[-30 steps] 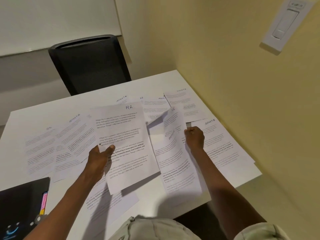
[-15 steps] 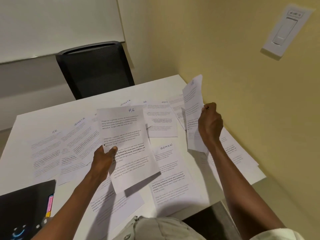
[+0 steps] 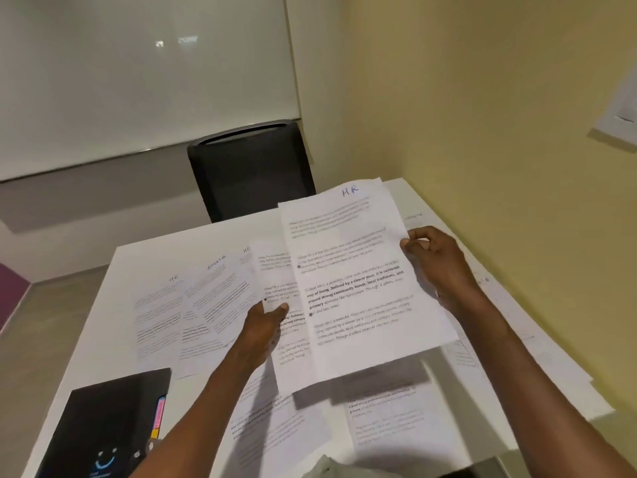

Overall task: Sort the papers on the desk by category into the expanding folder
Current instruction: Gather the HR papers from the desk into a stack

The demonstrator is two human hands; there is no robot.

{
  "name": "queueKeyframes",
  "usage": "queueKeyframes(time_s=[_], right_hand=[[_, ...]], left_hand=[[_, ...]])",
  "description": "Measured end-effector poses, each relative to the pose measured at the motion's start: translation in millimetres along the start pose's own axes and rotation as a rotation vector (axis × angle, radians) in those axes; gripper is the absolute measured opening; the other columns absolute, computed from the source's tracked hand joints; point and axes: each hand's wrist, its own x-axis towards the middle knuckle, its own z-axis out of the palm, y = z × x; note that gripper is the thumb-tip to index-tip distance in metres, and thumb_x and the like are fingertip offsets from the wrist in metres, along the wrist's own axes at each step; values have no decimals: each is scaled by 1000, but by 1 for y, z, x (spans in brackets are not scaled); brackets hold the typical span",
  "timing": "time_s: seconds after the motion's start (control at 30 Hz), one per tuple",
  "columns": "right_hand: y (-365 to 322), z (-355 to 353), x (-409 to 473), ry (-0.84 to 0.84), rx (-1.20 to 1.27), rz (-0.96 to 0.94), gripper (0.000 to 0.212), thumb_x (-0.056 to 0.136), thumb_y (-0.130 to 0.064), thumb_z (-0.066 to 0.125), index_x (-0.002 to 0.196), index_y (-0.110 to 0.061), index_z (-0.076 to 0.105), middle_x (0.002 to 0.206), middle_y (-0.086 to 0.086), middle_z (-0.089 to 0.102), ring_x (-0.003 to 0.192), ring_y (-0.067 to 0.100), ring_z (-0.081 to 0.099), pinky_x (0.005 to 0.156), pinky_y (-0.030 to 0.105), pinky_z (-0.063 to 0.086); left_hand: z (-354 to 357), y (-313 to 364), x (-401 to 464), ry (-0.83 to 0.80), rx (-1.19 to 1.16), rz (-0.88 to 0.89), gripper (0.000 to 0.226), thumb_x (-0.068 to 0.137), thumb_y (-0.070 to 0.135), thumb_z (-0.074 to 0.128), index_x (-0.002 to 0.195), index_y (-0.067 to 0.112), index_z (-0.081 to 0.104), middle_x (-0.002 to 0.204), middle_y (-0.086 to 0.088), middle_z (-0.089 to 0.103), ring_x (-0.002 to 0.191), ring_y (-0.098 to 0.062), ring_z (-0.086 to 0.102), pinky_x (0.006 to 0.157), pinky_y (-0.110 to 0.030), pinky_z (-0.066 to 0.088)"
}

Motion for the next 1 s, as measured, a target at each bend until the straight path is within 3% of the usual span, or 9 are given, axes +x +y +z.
queueKeyframes(time_s=[0.2,0.33,0.4,0.47,0.53,0.6,0.7,0.87,1.0], right_hand=[[59,31,-17,25,-213,227,15,83,-18,58,71,-20,49,70,-6,54,66,13,50,59,26,38],[82,39,-25,-7,-50,368,39,75,-24,72,109,-21,52,104,1,65,93,18,68,86,39,57],[92,43,-29,-4,-50,368,36,77,-12,73,109,-17,57,103,2,68,93,20,69,90,42,56],[102,47,-35,-24,-107,330,23,80,-10,70,102,-14,65,100,2,72,92,21,70,89,44,57],[108,50,-41,-37,-187,262,20,85,-13,65,105,-11,65,103,4,71,97,25,69,88,43,57],[104,53,-44,-18,-257,162,18,92,-14,60,109,-7,61,108,7,68,101,24,65,90,39,54],[91,52,-47,-11,-233,18,18,96,-13,57,113,-9,58,115,4,65,106,18,60,94,31,49],[101,31,-53,-15,-129,-9,23,96,-17,58,118,-13,56,117,-3,65,106,10,61,87,22,51],[138,25,-67,-39,-80,172,24,93,-15,64,116,-14,56,107,-2,66,96,14,63,68,11,51]], left_hand=[[14,5,-22,-233,81,-33,24,95,4,61,117,3,70,114,-21,71,103,-38,67,93,-49,54],[18,-4,-28,-260,84,-67,14,90,13,68,101,9,77,107,-24,71,92,-36,69,87,-46,55],[23,-6,-32,-210,-39,-111,23,97,30,61,92,16,79,99,-19,72,84,-30,71,81,-41,55],[25,-11,-30,-162,-160,-135,47,95,59,45,113,25,71,109,-6,74,97,-27,70,90,-42,52],[28,-13,-27,-107,-93,-40,66,75,75,58,118,26,65,103,9,70,93,-19,64,85,-35,49],[30,-16,-25,-78,129,128,58,67,61,80,102,16,68,94,5,68,86,-18,60,80,-33,50],[37,-17,-25,75,164,257,41,80,20,80,118,12,66,97,9,70,91,-12,67,81,-30,55],[51,-23,-30,100,137,300,32,78,16,82,104,24,67,93,16,70,80,3,67,65,-13,52],[48,-57,-32,104,156,187,42,76,15,84,113,18,65,99,8,71,95,-12,68,77,-25,53]])
